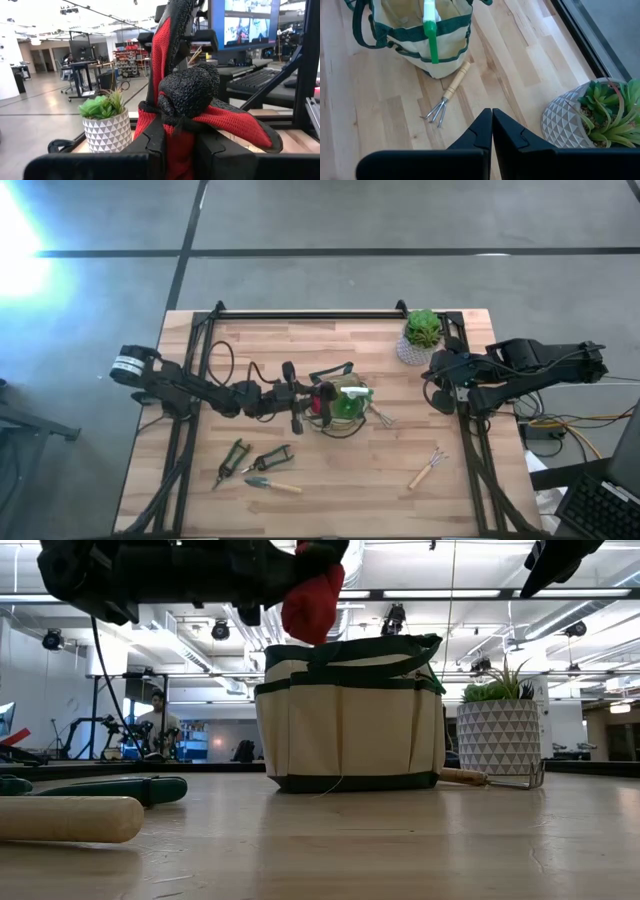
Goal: Pick & Place Garden tools in Gardening bag
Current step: Put the red gloves into the light brown gardening bag
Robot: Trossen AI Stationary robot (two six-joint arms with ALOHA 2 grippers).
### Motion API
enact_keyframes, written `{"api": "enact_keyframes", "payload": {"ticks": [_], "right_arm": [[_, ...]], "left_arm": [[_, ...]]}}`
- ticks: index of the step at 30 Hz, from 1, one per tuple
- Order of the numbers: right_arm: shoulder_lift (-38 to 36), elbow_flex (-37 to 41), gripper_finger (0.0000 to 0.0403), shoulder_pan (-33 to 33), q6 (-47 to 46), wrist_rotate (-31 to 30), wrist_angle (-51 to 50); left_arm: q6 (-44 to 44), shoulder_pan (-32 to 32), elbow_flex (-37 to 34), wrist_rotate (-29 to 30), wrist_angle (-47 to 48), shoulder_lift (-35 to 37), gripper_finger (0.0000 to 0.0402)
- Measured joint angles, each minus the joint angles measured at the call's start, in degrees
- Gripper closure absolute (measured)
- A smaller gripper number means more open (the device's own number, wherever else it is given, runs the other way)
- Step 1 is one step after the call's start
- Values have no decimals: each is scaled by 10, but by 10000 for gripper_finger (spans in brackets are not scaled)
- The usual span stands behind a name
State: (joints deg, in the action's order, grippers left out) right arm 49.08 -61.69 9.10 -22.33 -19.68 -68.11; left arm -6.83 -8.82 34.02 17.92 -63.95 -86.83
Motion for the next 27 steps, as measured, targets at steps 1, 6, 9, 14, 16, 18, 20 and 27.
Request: {"api": "enact_keyframes", "payload": {"ticks": [1,6,9,14,16,18,20,27], "right_arm": [[0,0,394,0,0,0,0],[0,0,394,0,0,0,2],[0,0,394,0,0,0,2],[0,0,394,0,0,-4,6],[0,0,394,0,0,-4,7],[0,0,394,0,0,-4,8],[0,0,394,0,0,-4,7],[1,0,394,0,2,-6,8]], "left_arm": [[0,0,-2,0,0,0,352],[4,3,-4,0,1,0,352],[4,8,-1,0,-1,-8,352],[23,20,13,1,0,-48,352],[23,21,20,1,-1,-63,352],[23,20,24,1,-5,-75,352],[24,20,26,-1,-6,-81,352],[19,21,26,1,-2,-89,352]]}}
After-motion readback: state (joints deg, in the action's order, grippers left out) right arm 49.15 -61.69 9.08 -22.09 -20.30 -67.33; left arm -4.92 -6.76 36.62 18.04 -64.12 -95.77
